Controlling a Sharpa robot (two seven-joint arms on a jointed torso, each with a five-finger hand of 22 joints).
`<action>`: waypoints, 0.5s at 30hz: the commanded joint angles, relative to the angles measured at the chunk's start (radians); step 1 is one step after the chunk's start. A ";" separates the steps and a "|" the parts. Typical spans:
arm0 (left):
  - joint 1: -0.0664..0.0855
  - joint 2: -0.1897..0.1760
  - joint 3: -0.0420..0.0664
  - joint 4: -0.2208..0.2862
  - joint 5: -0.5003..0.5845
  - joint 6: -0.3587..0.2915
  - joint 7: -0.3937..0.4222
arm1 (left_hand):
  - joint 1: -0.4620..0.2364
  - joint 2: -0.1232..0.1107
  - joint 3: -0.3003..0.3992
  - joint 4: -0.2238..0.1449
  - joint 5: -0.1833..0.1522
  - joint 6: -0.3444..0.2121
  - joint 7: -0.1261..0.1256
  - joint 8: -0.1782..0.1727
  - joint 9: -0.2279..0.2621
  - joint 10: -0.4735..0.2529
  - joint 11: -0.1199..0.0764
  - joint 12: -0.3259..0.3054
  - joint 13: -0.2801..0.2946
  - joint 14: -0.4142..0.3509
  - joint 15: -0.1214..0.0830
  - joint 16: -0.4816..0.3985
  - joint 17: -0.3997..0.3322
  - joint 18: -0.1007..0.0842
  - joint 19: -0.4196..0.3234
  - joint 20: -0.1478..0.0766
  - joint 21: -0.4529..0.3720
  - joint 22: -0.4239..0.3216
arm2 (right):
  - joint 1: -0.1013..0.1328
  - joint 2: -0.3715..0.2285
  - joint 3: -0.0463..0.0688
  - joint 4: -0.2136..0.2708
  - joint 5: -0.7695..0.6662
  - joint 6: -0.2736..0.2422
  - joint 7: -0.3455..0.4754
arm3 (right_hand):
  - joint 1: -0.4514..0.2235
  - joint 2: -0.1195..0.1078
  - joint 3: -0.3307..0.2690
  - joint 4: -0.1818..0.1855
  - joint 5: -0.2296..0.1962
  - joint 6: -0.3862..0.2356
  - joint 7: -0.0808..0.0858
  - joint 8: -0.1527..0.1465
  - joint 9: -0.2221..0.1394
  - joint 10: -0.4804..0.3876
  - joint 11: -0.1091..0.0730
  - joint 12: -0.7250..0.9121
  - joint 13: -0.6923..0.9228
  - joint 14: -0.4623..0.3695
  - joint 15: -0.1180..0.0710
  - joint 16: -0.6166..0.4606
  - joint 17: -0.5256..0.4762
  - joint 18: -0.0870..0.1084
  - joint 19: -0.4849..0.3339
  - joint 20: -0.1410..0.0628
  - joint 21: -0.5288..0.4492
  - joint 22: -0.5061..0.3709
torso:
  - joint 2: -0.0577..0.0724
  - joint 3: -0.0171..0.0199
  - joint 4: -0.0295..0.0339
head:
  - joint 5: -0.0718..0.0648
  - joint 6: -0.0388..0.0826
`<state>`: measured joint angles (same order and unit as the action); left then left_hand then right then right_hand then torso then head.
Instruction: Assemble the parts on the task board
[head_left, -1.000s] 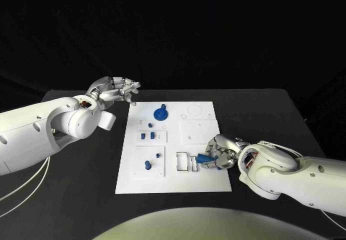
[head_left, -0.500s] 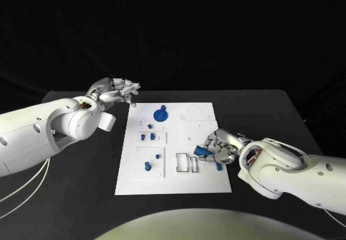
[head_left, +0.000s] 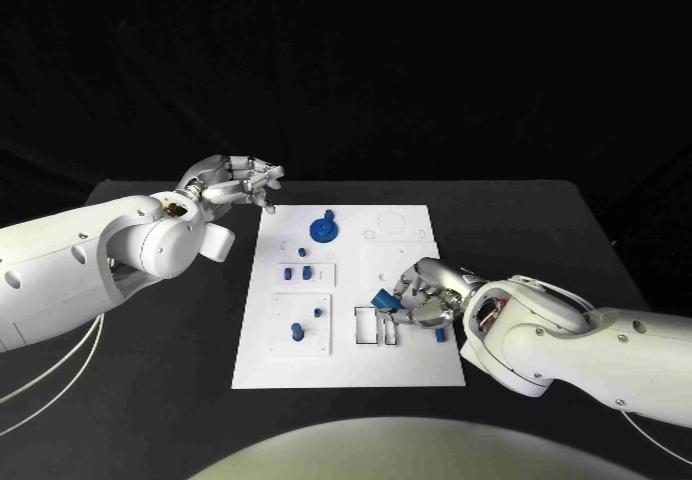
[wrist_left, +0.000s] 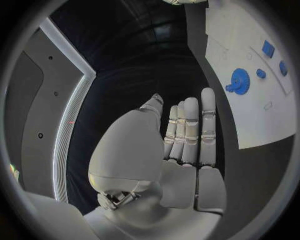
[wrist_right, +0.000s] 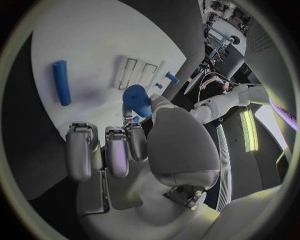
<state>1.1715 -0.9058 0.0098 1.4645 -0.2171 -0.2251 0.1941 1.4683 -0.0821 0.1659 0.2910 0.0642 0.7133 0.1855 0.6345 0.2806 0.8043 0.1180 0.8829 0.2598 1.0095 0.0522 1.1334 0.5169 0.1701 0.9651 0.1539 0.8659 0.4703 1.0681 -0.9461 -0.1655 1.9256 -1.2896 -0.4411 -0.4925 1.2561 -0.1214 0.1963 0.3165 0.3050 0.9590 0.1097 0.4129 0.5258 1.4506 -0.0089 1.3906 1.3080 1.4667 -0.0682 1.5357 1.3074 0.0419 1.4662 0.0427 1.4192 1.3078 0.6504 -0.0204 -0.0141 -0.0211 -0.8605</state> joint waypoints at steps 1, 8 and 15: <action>0.001 0.003 0.001 0.002 0.002 0.015 0.003 | -0.002 -0.008 0.009 0.000 -0.001 -0.001 0.005 -0.002 -0.002 0.007 0.001 -0.005 -0.002 0.002 0.001 -0.006 -0.002 0.014 0.007 -0.002 -0.008 -0.002 | -0.003 0.017 0.000 -0.011 0.025 0.088 -0.007 | -0.037 0.000 0.037 -0.023 -0.006 0.050 -0.041 0.001 -0.002 0.003 0.003 -0.008 0.084 0.087 -0.001 0.003 0.179 -0.012 0.061 -0.004 0.000 0.223 | 0.000 0.0000 0.0014 | 0.003 -0.001; 0.001 0.004 0.001 0.004 0.002 0.012 0.002 | -0.002 -0.008 0.009 0.000 -0.001 -0.001 0.005 -0.002 -0.002 0.007 0.001 -0.005 -0.002 0.002 0.001 -0.006 -0.002 0.014 0.007 -0.002 -0.008 -0.003 | -0.008 0.037 -0.001 -0.020 0.029 0.081 -0.029 | -0.073 0.001 0.050 -0.023 -0.007 0.054 -0.042 0.004 -0.001 0.009 0.002 -0.003 0.090 0.087 -0.001 0.005 0.182 -0.013 0.062 -0.004 0.005 0.225 | 0.001 0.0003 0.0014 | 0.007 -0.002; 0.001 0.003 0.001 0.005 0.002 0.013 0.000 | -0.004 -0.009 0.010 0.000 -0.001 -0.002 0.005 -0.002 -0.003 0.006 0.002 -0.005 -0.003 0.002 0.001 -0.006 -0.002 0.014 0.007 -0.002 -0.009 -0.003 | -0.009 0.050 -0.001 -0.021 0.030 0.078 -0.038 | -0.083 0.000 0.055 -0.023 -0.004 0.057 -0.044 0.006 0.000 0.011 0.001 -0.001 0.092 0.087 -0.002 0.005 0.183 -0.013 0.062 -0.004 0.005 0.225 | 0.001 0.0003 0.0021 | 0.010 -0.004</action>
<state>1.1715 -0.9041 0.0098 1.4661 -0.2172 -0.2250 0.1917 1.4683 -0.0821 0.1715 0.2910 0.0642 0.7133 0.1855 0.6345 0.2796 0.8043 0.1180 0.8829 0.2585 1.0095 0.0522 1.1334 0.5160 0.1702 0.9650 0.1539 0.8614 0.4690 1.0605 -0.8980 -0.1662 1.9044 -1.2616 -0.3824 -0.5165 1.1827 -0.1253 0.2441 0.2946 0.2993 0.9626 0.1133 0.4139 0.5258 1.4542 -0.0053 1.3852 1.3078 1.4667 -0.0681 1.5357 1.3074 0.0419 1.4662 0.0427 1.4192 1.3075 0.6513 -0.0198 -0.0123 -0.0127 -0.8635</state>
